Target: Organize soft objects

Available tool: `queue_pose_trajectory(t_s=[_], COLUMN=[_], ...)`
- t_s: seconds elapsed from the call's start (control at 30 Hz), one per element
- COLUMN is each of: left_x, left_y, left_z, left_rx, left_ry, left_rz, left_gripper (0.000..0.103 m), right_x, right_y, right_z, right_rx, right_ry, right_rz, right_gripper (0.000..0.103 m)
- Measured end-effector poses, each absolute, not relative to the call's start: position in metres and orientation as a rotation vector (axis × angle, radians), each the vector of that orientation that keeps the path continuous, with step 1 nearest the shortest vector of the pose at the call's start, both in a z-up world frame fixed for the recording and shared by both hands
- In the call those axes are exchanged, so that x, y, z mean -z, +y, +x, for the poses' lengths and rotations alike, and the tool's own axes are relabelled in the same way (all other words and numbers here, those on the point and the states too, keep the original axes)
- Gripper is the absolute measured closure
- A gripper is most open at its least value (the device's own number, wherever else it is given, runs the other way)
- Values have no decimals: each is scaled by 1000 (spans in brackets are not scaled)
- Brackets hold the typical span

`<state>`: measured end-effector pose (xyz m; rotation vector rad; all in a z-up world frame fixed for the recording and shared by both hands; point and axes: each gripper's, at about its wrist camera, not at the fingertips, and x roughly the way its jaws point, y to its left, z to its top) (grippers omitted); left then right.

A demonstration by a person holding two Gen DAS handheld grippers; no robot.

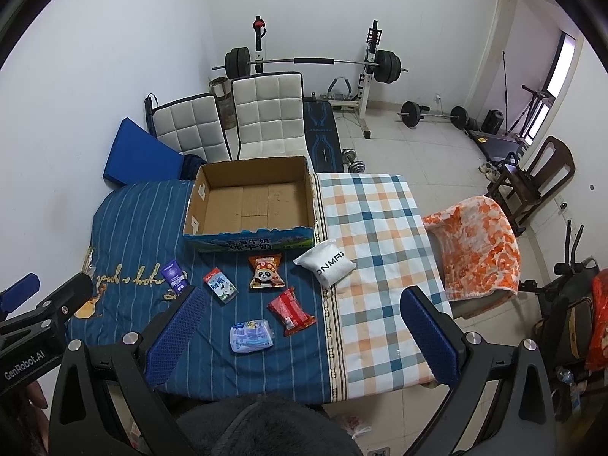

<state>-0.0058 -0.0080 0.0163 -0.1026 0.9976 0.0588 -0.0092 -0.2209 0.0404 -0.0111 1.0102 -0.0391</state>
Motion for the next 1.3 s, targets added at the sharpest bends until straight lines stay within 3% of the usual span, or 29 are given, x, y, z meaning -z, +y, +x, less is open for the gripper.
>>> queue_pose_trajectory(t_s=[0.77,0.87,1.03,1.3], left_x=[3,30,106,252], left_y=[-4,-5,-3,3], left_z=[-5,15,63,117], left_rx=[-95,-119,-152,-207], left_ry=[1009,1058,1198,1459], left_rz=[-72,-44,-9,-45], left_gripper=[0,0,0,0], right_x=[-11,18,110,317], right_y=[-245,-260,-276,-268], right_z=[1,26,74,132], right_rx=[73,95,71,-7], right_ry=[1024,1053,1194,1490], right_rz=[17,12,-46,-64], right_gripper=[0,0,0,0])
